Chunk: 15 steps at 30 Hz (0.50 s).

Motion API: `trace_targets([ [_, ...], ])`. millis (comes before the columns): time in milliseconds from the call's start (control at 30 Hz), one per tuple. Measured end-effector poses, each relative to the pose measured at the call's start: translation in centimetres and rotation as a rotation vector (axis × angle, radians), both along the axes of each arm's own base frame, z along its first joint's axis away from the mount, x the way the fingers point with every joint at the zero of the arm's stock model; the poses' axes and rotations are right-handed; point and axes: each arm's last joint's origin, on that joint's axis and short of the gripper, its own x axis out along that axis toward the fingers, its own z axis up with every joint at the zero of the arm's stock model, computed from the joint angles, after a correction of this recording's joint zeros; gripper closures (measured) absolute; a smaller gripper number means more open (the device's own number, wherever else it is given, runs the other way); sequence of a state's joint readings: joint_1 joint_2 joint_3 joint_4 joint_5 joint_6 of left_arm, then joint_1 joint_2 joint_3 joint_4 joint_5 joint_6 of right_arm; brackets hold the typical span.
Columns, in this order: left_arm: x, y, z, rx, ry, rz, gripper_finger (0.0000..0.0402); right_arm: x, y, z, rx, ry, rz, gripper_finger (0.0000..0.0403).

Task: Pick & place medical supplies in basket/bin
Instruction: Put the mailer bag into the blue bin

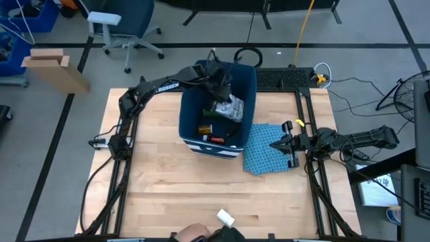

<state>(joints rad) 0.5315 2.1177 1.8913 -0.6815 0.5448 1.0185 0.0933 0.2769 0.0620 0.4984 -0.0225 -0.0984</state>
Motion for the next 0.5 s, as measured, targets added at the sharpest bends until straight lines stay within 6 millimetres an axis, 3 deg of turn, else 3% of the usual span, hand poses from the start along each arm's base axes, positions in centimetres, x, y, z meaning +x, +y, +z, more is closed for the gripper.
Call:
trace_targets([
  [300, 1.0, 0.9, -6.0, -0.084, 0.151, 0.008, 0.0401, 0.0, 0.0, 0.0, 0.004, 0.001, 0.001, 0.0403],
  [500, 0.9, 1.5, -7.1, -0.114, 0.197, 0.091, 0.0401, 0.0, 0.0, 0.0, 0.007, 0.006, 0.002, 0.0403],
])
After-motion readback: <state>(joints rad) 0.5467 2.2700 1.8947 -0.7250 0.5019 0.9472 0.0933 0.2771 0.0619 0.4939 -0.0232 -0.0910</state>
